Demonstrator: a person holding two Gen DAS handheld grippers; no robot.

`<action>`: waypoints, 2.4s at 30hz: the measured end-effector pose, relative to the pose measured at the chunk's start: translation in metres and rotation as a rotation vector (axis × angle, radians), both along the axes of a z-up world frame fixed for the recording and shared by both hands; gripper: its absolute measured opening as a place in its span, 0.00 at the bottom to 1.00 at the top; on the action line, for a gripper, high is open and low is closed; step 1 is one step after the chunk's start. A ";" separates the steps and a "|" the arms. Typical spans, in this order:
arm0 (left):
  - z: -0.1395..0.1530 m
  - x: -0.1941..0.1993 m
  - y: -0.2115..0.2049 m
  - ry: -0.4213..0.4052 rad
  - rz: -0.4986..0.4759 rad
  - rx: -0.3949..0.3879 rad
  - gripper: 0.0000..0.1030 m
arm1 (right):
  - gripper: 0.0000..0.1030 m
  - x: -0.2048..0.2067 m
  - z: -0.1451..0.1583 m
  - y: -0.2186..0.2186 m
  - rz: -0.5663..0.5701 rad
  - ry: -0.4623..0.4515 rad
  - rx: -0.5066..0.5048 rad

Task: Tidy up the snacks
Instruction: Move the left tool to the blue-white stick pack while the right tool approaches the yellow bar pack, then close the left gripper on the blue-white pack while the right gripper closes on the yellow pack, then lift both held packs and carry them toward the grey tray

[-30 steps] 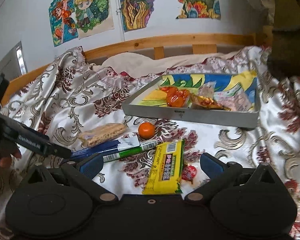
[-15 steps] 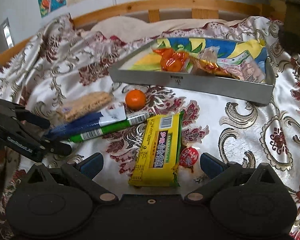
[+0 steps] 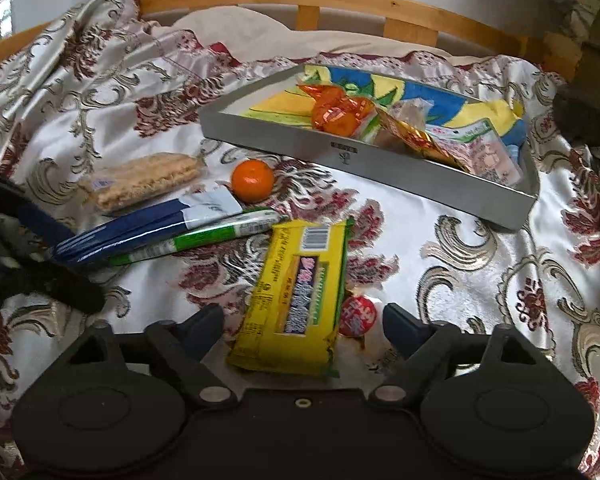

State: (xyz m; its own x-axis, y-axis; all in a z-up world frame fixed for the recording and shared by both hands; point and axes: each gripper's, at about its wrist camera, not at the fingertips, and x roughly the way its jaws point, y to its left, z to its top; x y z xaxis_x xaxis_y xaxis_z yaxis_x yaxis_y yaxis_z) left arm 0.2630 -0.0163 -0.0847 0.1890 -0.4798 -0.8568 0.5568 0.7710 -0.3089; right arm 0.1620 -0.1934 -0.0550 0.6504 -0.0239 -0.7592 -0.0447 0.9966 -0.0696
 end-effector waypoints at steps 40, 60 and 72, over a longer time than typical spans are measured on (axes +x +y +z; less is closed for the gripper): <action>0.009 -0.041 -0.024 -0.103 0.130 0.091 0.35 | 0.49 -0.016 0.006 0.008 0.009 -0.003 -0.003; 0.030 -0.083 -0.030 -0.033 0.194 -0.112 0.32 | 0.49 -0.082 0.042 0.003 0.058 -0.110 -0.161; 0.058 -0.075 -0.030 -0.230 0.285 -0.180 0.32 | 0.49 -0.089 0.070 -0.022 -0.033 -0.291 -0.211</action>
